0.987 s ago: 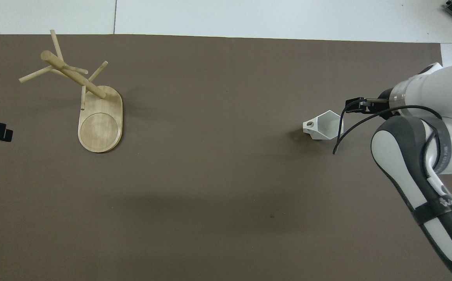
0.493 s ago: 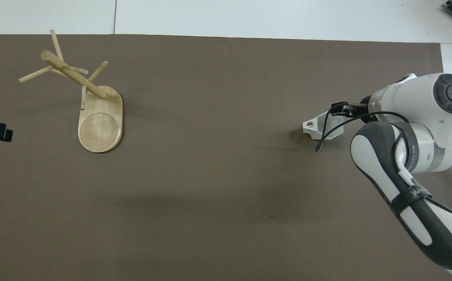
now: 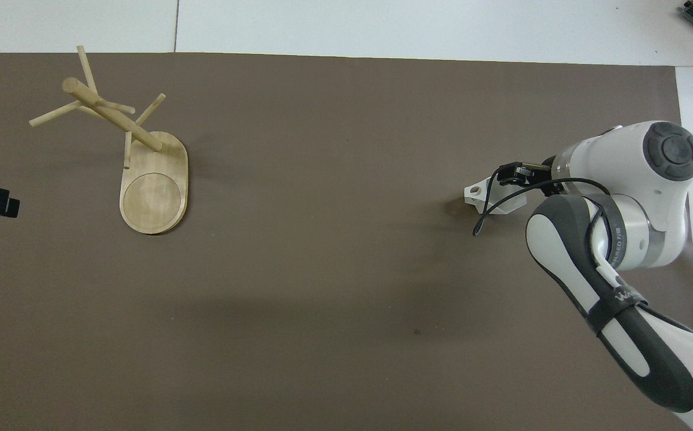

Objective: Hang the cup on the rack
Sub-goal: 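Close the right gripper on the white cup's rim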

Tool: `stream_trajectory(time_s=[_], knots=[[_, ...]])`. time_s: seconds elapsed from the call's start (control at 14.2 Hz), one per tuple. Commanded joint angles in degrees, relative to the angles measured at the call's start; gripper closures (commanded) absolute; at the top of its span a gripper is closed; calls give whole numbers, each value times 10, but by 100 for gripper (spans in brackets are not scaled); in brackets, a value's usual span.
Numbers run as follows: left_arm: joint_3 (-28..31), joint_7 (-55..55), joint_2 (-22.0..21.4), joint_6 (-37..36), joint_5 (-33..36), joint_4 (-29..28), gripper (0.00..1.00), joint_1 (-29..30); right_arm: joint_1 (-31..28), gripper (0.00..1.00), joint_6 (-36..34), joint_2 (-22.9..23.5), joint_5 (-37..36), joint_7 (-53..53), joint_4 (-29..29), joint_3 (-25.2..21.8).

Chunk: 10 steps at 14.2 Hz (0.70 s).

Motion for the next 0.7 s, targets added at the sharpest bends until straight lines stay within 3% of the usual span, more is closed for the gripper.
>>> stream_trajectory(time_s=[0.0,0.21,0.56,0.63], knots=[[-1,-5,-18,0,9,-22,0,1,-5,20,5,-13,5,19,-18,6],[0,-5,-18,0,9,-22,0,1,-5,41,5,-13,5,20,-18,6],[0,-5,-18,0,8,-21,0,1,-5,95,7,-13,5,19,-17,7],[0,-5,-18,0,9,-22,0,1,-5,100,7,-13,5,18,-17,7]])
